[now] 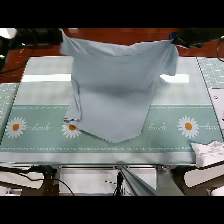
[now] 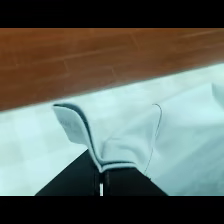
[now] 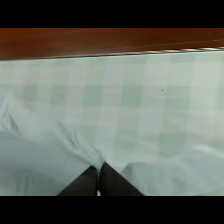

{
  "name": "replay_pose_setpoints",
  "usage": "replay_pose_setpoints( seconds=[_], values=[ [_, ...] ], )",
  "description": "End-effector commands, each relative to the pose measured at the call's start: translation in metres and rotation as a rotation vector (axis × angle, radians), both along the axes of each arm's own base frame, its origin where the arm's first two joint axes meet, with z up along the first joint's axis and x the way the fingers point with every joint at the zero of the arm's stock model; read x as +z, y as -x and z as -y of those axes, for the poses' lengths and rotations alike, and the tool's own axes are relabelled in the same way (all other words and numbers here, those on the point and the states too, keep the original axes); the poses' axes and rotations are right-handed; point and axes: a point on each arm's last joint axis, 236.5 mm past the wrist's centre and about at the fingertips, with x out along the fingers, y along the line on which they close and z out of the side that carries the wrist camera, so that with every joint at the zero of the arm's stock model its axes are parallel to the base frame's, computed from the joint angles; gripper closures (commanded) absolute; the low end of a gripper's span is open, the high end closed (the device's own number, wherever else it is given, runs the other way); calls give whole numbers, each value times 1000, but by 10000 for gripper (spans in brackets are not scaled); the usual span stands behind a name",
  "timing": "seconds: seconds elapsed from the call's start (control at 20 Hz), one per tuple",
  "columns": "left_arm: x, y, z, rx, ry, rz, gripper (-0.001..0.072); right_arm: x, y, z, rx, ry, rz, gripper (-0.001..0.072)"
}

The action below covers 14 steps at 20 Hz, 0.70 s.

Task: Fold the shirts.

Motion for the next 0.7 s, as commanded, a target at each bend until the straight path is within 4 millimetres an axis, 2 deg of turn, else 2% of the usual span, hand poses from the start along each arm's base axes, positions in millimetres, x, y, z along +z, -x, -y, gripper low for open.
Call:
replay_pose_setpoints(
  seconds=[0.0,0.05,0.1,0.2,0.25,0.35,0.45,0.55,0.65],
  values=[
    [-53,-4,14,-31,1,-105,686,-31,-17,1,-28,-18,-28,688],
    [-68,3,20,-56,3,-153,682,-39,-14,0,-17,-16,-56,688],
    [-78,9,23,-75,7,-199,628,-43,-11,0,-10,-12,-72,688],
    [-82,22,22,-91,17,-260,302,-42,-9,-1,1,-9,-74,688],
    [-76,32,16,-91,33,-299,235,-39,-6,-2,11,-5,-74,688],
    [-66,65,-9,-34,91,-476,239,-34,2,-3,47,20,-73,688],
    [-71,118,-41,51,132,-744,255,-34,12,1,77,64,-92,688],
    [-82,176,-43,-18,122,-945,256,-44,25,6,96,103,-152,688],
    [-98,227,-27,-62,122,-1072,256,-55,37,17,104,161,-211,688]
  ],
)
